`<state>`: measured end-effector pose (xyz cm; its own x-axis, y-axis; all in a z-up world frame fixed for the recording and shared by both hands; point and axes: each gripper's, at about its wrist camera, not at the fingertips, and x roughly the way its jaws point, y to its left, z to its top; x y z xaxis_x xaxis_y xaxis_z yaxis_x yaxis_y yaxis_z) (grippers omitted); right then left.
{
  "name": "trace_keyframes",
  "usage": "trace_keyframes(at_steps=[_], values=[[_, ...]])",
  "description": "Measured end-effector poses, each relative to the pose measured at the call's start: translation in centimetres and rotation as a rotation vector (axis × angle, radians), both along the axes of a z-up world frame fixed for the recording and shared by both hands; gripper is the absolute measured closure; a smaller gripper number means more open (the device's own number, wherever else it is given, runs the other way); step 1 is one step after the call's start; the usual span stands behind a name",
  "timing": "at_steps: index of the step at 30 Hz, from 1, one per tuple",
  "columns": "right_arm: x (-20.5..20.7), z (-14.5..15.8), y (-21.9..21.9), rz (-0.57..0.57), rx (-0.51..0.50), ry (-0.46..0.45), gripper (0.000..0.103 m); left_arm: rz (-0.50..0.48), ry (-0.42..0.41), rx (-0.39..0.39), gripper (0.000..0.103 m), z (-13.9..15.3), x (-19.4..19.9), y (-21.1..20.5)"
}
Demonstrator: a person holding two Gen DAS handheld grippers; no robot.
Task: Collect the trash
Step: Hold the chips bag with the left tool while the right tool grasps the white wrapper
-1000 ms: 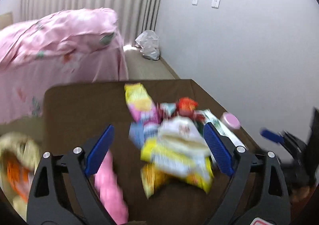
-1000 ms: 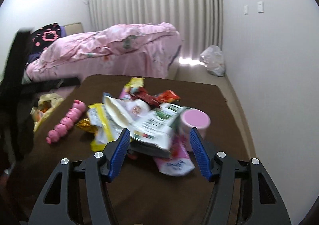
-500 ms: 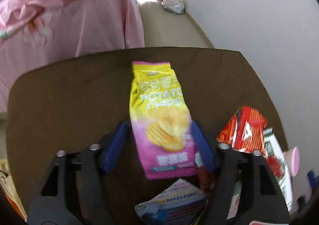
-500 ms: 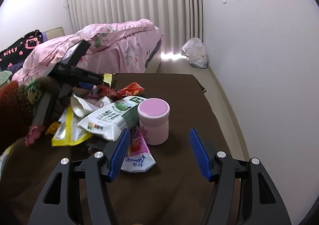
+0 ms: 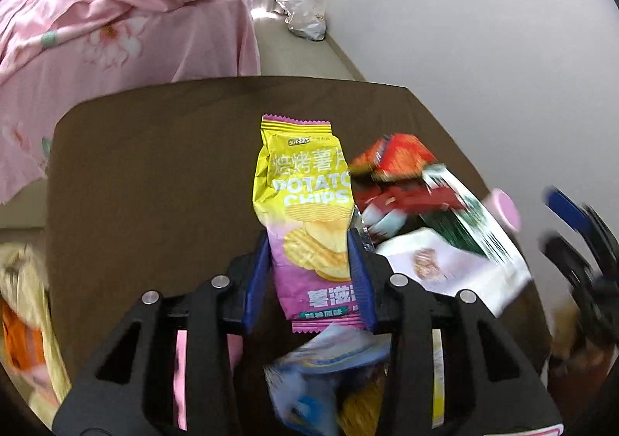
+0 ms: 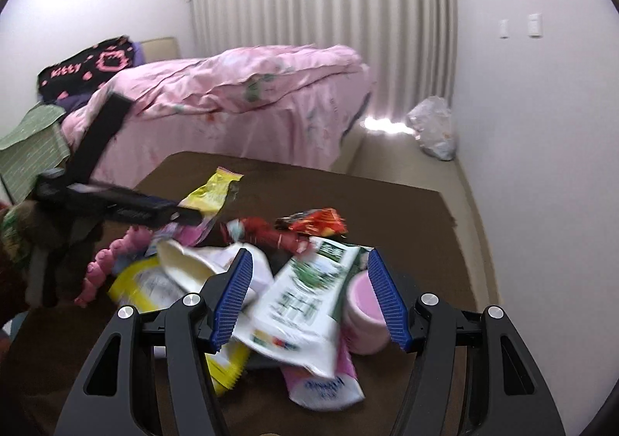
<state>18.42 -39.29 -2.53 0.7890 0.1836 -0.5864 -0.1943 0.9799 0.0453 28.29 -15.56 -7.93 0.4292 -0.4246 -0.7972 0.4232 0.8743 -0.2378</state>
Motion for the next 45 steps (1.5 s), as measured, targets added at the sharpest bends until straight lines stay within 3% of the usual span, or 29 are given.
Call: trace_keyframes(at_steps=[6,9,17,21,28,32,36,42,45], values=[[1.3,-3.0,1.8,-0.009,-0.024,0.066,0.050,0.036,-0.063,-0.060,0.066,0.6,-5.3,1.6],[0.8,-4.5,2.4,0.020,0.050,0.131,0.051,0.057,-0.058,-0.091,0.066,0.5,-6.7,2.6],[-3.2,-4.0,4.3,0.129,0.038,0.170,0.051,0.095,-0.084,-0.105,0.065,0.8,-12.4,5.3],[-4.8,-2.7,5.0,0.180,0.041,0.155,0.051,0.128,-0.090,-0.159,0.065,1.5,-14.4,6.9],[-3.4,-0.4,5.6,0.107,0.063,0.058,0.051,0.215,-0.160,-0.197,0.065,3.1,-15.9,10.1],[-0.1,-1.1,5.8,0.061,0.121,0.109,0.051,0.262,-0.185,-0.214,0.065,3.6,-16.3,11.9],[1.0,-2.1,7.2,0.052,0.028,0.142,0.051,0.273,-0.175,-0.206,0.065,3.6,-16.9,12.6],[-2.1,-3.8,7.7,0.103,-0.029,0.206,0.051,0.229,-0.108,-0.216,0.065,1.3,-17.0,11.4],[-4.3,-4.3,7.5,0.163,-0.008,0.245,0.051,0.215,-0.087,-0.223,0.065,0.7,-16.9,10.8]])
